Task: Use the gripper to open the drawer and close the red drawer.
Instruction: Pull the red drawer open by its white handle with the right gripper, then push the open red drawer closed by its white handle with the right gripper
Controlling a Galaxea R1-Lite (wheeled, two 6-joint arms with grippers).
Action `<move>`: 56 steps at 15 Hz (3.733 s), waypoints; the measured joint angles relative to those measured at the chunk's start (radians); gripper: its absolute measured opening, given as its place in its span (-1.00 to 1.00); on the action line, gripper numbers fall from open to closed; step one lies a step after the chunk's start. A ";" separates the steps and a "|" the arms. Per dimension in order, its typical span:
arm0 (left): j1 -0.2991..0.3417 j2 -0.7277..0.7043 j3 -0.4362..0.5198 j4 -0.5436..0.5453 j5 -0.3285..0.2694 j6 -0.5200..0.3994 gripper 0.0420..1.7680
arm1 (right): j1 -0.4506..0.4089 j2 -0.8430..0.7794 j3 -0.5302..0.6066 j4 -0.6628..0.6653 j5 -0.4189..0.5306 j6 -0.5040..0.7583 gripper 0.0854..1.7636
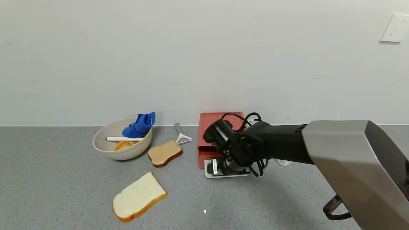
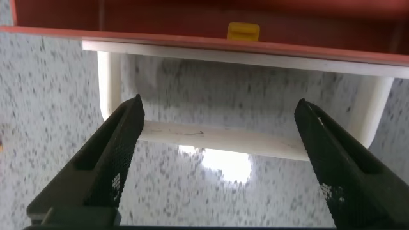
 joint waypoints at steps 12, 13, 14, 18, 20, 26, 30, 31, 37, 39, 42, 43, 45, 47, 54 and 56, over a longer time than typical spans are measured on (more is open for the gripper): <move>0.000 0.000 0.000 0.000 0.000 0.000 0.94 | 0.076 -0.078 0.130 0.068 0.004 0.069 0.94; 0.000 0.000 0.000 0.000 0.000 0.000 0.94 | 0.080 -0.084 0.142 0.069 0.005 0.080 0.94; 0.000 0.000 0.000 0.000 0.000 0.000 0.94 | 0.083 -0.087 0.150 0.068 0.010 0.088 0.94; 0.000 0.000 0.000 0.000 0.000 0.000 0.94 | 0.096 -0.108 0.180 0.071 0.062 0.119 0.94; 0.000 0.000 0.000 0.000 0.000 0.000 0.94 | 0.105 -0.115 0.194 0.070 0.063 0.140 0.94; 0.000 0.000 0.000 0.000 0.000 0.000 0.94 | 0.131 -0.143 0.264 0.065 0.063 0.167 0.94; 0.000 0.000 0.000 0.000 0.000 0.000 0.94 | 0.144 -0.158 0.282 0.069 0.105 0.171 0.94; 0.000 0.000 0.000 0.000 0.000 0.000 0.94 | 0.145 -0.163 0.286 0.069 0.108 0.176 0.94; 0.000 0.000 0.000 0.000 0.000 0.000 0.94 | 0.152 -0.228 0.306 0.073 0.108 0.174 0.94; 0.000 0.000 0.000 0.000 0.000 0.000 0.94 | 0.153 -0.283 0.309 0.089 0.105 0.159 0.94; 0.000 0.000 0.000 0.000 0.000 0.000 0.94 | 0.144 -0.396 0.328 0.085 0.111 0.067 0.94; 0.000 0.000 0.000 0.000 0.000 0.000 0.94 | 0.133 -0.439 0.338 0.075 0.132 0.027 0.94; 0.000 0.000 0.000 0.000 0.000 0.000 0.94 | 0.082 -0.534 0.382 0.000 0.210 -0.063 0.94; 0.000 0.000 0.000 0.000 0.000 0.000 0.94 | 0.006 -0.624 0.458 -0.110 0.300 -0.147 0.94; 0.000 0.000 0.000 0.000 0.000 0.000 0.94 | -0.298 -0.846 0.707 -0.395 0.690 -0.340 0.94; 0.000 0.000 0.000 0.000 0.000 0.000 0.94 | -0.364 -0.876 0.747 -0.439 0.767 -0.367 0.94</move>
